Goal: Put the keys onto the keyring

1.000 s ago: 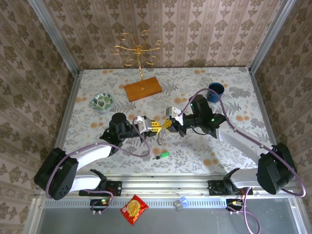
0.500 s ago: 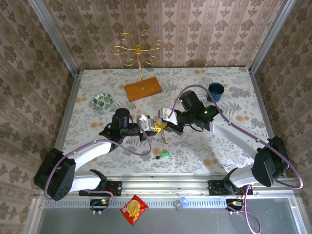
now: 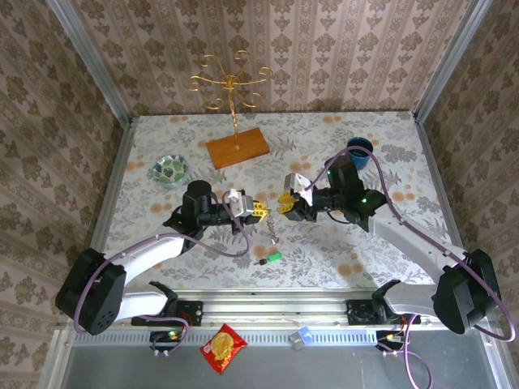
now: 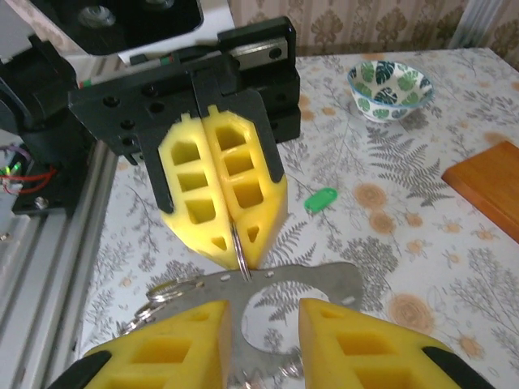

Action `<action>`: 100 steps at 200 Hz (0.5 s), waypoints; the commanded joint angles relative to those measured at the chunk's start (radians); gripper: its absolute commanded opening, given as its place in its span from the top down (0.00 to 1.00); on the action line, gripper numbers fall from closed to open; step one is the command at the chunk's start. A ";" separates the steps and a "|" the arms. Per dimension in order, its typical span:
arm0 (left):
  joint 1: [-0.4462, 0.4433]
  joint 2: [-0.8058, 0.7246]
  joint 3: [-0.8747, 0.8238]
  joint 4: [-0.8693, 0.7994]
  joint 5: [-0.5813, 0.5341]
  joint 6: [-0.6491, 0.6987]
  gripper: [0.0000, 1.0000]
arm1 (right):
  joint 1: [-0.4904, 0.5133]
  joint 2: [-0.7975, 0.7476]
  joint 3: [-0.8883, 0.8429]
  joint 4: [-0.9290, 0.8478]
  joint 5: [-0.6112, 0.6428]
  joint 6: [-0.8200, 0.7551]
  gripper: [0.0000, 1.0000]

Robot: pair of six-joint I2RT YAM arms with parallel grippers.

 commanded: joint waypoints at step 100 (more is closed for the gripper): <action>0.012 0.007 -0.016 0.189 0.105 -0.140 1.00 | 0.056 0.042 -0.017 0.160 -0.041 0.086 0.72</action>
